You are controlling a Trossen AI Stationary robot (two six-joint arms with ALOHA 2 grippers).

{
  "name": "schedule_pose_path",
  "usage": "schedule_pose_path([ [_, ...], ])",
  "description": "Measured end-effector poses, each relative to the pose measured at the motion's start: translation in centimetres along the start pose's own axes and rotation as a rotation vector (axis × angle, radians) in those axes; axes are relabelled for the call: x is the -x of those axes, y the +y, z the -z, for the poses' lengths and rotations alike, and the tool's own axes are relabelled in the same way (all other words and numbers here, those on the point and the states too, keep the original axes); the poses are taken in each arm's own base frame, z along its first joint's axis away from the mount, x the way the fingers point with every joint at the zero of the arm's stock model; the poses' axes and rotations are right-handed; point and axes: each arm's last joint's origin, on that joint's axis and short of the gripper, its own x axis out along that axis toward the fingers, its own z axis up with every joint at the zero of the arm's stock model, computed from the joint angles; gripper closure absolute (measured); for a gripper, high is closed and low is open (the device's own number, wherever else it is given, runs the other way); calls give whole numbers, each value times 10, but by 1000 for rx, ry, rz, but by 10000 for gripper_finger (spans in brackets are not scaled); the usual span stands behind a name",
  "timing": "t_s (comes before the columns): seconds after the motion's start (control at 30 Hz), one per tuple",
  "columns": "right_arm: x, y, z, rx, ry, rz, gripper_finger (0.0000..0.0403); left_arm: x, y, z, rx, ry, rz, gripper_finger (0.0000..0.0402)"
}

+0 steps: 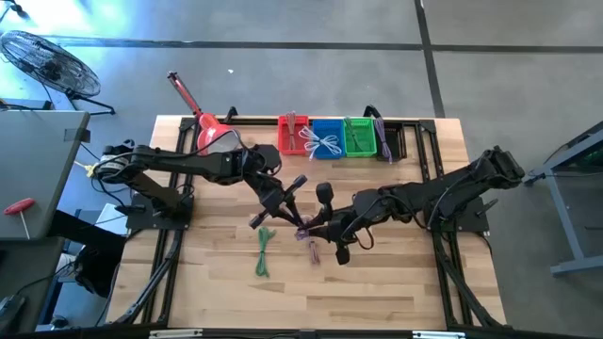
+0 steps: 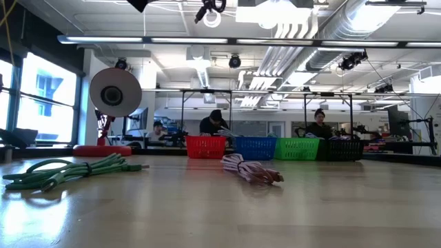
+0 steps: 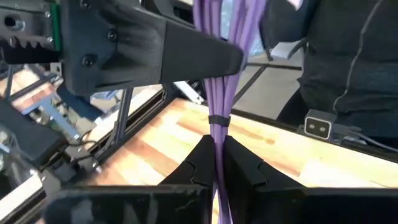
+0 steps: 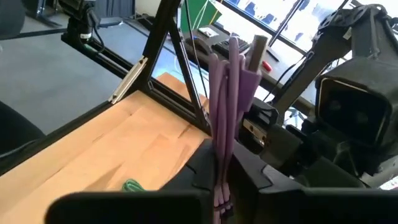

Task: Pick & Place USB Port
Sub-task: Put the purple charger cable into the black bin

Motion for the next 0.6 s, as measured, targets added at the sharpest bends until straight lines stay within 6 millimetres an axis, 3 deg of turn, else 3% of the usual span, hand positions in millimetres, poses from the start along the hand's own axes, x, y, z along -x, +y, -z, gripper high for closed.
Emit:
schedule_pose_path([
  [0.3,5,-5,2,-16,102,170,392,2,3,1,229,65,-126,336],
  [0.43,20,-8,0,-51,193,289,393,5,6,3,290,173,-307,314],
  [0.6,48,-12,-2,-65,377,589,393,13,9,12,298,409,-626,285],
])
